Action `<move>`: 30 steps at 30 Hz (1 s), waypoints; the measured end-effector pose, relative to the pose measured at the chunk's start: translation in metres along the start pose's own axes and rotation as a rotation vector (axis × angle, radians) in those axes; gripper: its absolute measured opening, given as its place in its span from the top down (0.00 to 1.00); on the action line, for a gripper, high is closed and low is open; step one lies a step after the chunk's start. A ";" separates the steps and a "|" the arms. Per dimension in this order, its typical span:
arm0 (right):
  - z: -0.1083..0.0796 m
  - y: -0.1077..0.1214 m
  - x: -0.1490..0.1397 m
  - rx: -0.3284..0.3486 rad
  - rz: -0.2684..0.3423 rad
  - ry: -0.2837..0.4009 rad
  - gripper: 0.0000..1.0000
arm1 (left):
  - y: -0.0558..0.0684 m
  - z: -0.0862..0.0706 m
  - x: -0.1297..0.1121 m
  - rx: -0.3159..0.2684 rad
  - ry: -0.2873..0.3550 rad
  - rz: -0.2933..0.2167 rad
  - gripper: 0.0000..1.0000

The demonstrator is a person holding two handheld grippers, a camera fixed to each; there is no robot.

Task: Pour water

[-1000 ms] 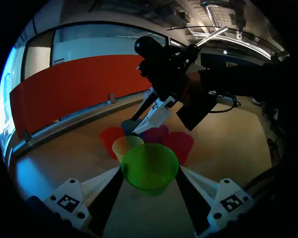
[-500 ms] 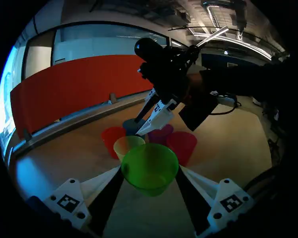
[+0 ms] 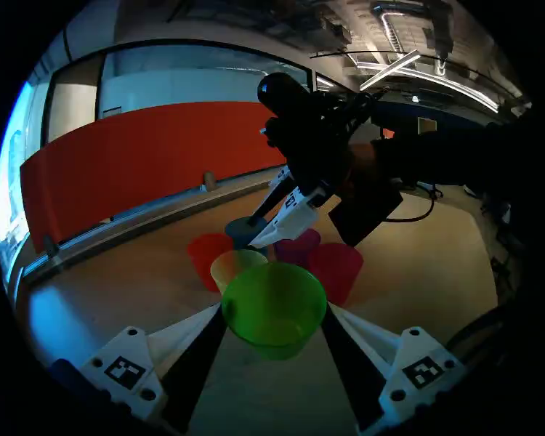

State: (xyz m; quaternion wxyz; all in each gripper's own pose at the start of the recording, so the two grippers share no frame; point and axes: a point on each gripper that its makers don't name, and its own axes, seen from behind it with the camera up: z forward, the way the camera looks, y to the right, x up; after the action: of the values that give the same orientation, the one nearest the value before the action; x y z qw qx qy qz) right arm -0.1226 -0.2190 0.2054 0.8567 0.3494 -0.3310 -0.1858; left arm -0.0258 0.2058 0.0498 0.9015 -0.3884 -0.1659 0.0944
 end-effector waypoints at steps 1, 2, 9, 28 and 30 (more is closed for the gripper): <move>0.000 0.000 0.001 0.000 0.007 0.011 0.09 | 0.000 0.000 0.000 0.000 0.001 0.000 0.13; 0.000 0.001 0.002 0.000 0.013 0.020 0.09 | 0.000 0.000 0.000 0.001 0.001 0.000 0.13; -0.002 0.002 0.009 0.010 0.060 0.104 0.09 | -0.002 0.000 0.002 0.007 0.007 0.001 0.13; -0.052 0.003 0.063 -0.034 0.105 0.408 0.10 | -0.011 -0.008 0.016 0.043 0.044 -0.024 0.13; -0.060 0.000 0.068 -0.039 0.106 0.435 0.10 | -0.011 -0.011 0.019 0.051 0.053 -0.028 0.13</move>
State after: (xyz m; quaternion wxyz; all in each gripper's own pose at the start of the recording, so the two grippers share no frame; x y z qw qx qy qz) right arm -0.0327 -0.2278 0.2025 0.9230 0.3467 -0.1528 -0.0674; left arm -0.0034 0.1966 0.0551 0.9164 -0.3652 -0.1450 0.0759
